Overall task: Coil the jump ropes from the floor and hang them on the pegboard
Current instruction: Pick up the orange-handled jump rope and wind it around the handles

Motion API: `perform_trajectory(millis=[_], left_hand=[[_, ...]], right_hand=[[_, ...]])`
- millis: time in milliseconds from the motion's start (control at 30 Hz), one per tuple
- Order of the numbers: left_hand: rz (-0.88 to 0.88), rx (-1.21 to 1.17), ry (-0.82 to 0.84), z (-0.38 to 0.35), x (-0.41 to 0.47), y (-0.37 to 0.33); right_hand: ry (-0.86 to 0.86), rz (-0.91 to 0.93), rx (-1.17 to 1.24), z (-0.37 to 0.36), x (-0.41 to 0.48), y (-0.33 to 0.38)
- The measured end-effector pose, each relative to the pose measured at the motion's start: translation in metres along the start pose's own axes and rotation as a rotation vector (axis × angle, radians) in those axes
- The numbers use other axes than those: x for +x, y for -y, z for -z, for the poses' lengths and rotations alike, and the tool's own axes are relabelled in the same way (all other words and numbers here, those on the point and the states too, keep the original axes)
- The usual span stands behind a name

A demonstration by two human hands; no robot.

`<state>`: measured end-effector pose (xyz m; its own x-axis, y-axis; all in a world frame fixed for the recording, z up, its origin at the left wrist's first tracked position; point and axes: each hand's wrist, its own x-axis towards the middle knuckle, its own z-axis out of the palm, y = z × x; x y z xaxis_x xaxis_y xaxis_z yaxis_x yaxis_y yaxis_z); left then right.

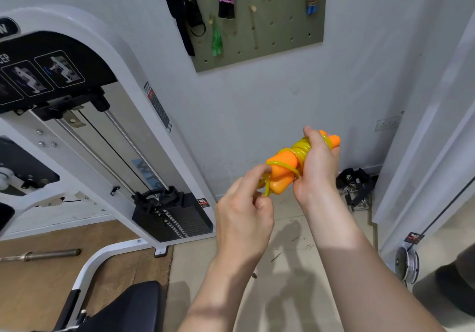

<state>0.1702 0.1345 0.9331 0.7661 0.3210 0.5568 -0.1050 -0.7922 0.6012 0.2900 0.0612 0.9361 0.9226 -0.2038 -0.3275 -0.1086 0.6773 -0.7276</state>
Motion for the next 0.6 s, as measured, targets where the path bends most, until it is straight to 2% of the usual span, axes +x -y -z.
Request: perform_trajectory(millis=[133, 267, 367, 467, 533, 600], left_hand=[[-0.014, 0.184, 0.001, 0.001, 0.002, 0.003], [-0.008, 0.304, 0.072, 0.0, -0.006, 0.006], [0.041, 0.303, 0.094, -0.007, -0.005, 0.002], [0.12, 0.239, 0.117, -0.006, 0.001, 0.0], [0.107, 0.241, 0.14, -0.003, 0.006, 0.002], [0.071, 0.264, 0.182, 0.0, 0.01, 0.005]], right_hand=[[-0.069, 0.164, 0.062, 0.001, -0.012, -0.007], [-0.07, 0.292, 0.143, 0.0, -0.027, -0.007], [-0.041, 0.551, -0.054, 0.001, -0.034, -0.008], [0.115, 0.799, -0.222, 0.006, -0.042, -0.011], [0.191, 0.913, -0.3, 0.009, -0.043, -0.008], [0.219, 0.951, -0.374, 0.013, -0.041, -0.008]])
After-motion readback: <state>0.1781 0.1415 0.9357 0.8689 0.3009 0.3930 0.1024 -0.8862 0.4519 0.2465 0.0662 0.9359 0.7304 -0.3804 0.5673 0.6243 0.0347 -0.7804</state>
